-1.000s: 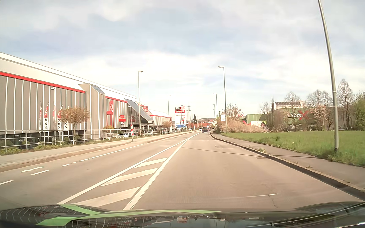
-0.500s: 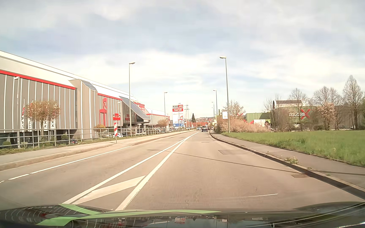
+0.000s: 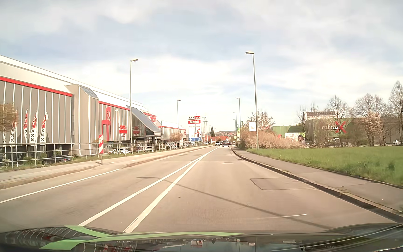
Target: Follow the waypoints while adhering to traffic rules and regulations
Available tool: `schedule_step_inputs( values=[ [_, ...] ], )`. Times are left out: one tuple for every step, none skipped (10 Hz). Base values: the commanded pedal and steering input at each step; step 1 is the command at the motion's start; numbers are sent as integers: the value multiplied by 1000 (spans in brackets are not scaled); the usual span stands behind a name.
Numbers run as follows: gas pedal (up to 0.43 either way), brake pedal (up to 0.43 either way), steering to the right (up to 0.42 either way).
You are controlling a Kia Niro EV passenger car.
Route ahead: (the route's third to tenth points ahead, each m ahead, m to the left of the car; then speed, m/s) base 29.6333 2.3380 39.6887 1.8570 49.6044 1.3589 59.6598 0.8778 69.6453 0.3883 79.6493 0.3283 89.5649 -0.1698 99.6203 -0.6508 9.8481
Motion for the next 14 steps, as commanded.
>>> schedule_step_inputs(
  values=[
    [39, 0, 2],
    [39, 0, 2],
    [47, 0, 2],
    [47, 0, 2],
    [47, 0, 2],
    [20, 0, 2],
    [0, 0, 2],
    [0, 0, 2],
    [0, 0, 2],
    [0, 0, 0],
    [8, 0, 1],
    [20, 0, 1],
    [20, 0, 1],
    [39, 0, 1]
  ],
)
